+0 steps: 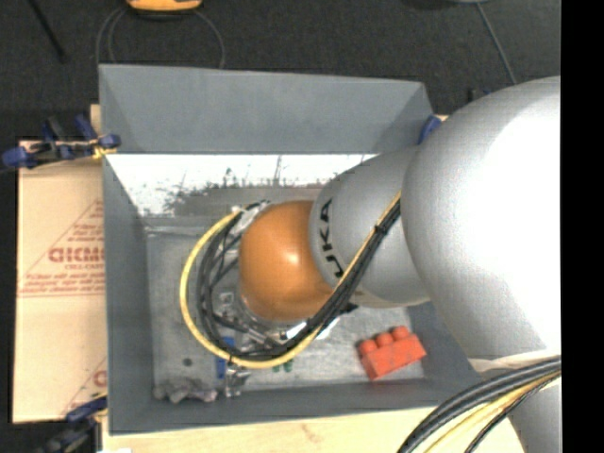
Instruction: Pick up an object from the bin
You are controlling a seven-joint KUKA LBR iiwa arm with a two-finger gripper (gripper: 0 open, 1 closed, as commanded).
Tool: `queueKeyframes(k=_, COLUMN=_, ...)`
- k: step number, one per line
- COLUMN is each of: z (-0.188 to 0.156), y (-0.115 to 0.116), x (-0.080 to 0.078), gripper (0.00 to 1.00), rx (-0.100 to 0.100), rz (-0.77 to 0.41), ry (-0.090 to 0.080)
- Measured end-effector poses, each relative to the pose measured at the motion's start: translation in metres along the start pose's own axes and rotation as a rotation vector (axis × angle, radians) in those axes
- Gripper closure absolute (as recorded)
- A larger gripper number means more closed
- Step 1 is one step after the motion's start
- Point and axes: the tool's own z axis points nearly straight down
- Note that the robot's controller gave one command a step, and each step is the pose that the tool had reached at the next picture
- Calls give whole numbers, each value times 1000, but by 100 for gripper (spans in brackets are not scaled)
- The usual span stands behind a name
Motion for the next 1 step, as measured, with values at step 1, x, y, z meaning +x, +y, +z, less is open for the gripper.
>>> queueKeyframes(k=1, z=-3, y=0, x=-1, gripper=100, rx=-1, rz=4, ry=-1)
